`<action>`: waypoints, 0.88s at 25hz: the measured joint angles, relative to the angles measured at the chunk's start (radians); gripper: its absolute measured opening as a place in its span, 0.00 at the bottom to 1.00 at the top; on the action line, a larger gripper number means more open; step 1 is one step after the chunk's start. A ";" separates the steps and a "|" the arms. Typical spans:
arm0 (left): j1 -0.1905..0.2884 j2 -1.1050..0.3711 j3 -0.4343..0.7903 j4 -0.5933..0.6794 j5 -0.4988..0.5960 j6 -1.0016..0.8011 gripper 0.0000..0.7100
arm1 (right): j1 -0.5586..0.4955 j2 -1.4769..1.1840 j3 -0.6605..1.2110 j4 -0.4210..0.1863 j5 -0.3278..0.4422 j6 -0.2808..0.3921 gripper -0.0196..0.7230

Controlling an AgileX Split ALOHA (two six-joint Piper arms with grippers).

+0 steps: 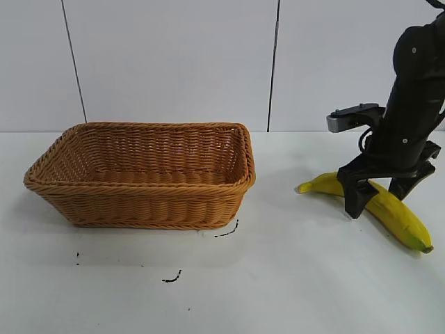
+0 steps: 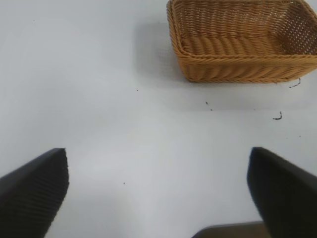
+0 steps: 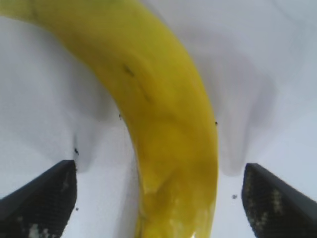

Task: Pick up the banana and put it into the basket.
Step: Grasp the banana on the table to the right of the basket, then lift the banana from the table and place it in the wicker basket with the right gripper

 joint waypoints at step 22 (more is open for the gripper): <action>0.000 0.000 0.000 0.000 0.000 0.000 0.98 | 0.025 -0.099 -0.520 0.070 0.373 -0.087 0.46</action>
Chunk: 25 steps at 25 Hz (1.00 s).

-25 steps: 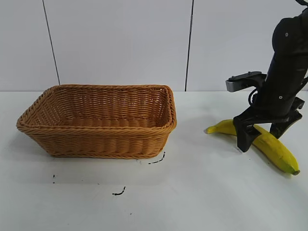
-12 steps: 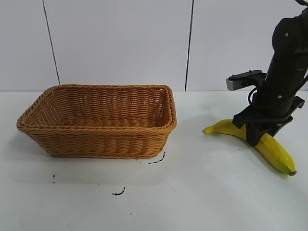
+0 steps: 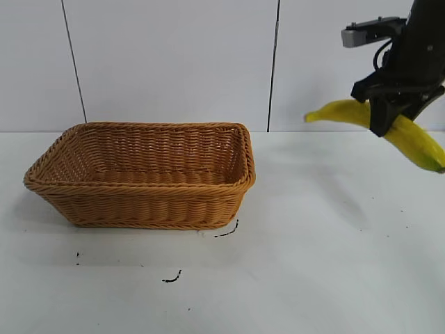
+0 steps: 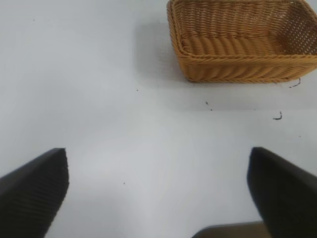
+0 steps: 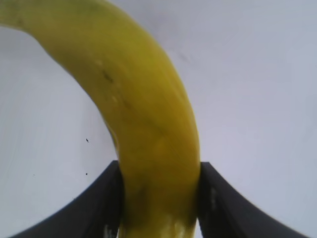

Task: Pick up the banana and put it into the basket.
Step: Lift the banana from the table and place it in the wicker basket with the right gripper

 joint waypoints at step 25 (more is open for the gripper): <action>0.000 0.000 0.000 0.000 0.000 0.000 0.98 | 0.530 0.380 -0.352 0.011 -0.228 -0.281 0.46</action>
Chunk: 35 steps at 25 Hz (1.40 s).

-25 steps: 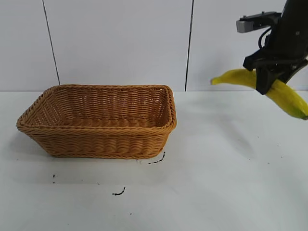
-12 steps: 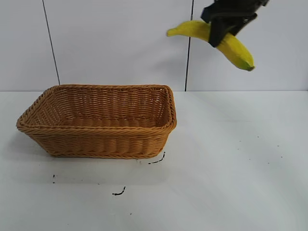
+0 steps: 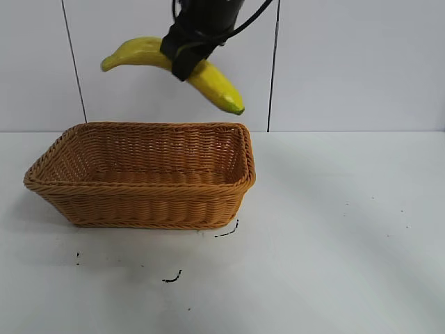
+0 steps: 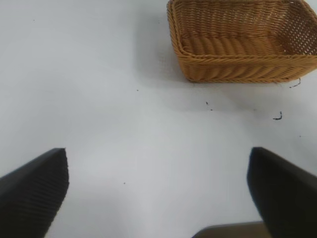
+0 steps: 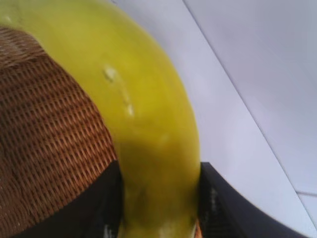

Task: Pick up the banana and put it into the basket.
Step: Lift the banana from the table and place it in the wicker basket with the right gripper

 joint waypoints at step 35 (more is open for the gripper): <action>0.000 0.000 0.000 0.000 0.000 0.000 0.98 | -0.036 0.029 -0.158 -0.019 0.226 0.420 0.95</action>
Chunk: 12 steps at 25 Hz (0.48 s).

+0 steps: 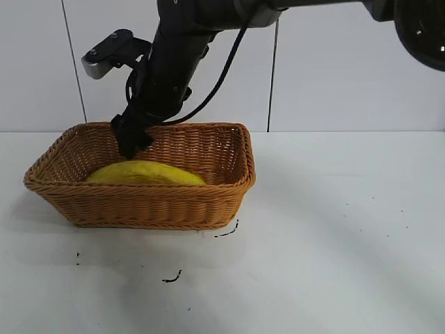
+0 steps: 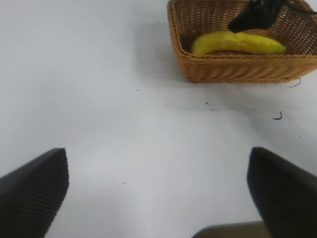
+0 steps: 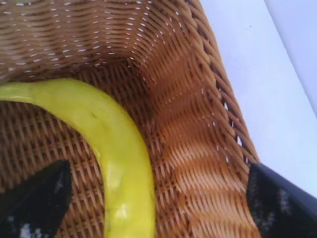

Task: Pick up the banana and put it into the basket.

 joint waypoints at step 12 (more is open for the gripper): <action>0.000 0.000 0.000 0.000 0.000 0.000 0.98 | -0.313 -0.008 -0.055 -0.049 0.136 0.131 0.95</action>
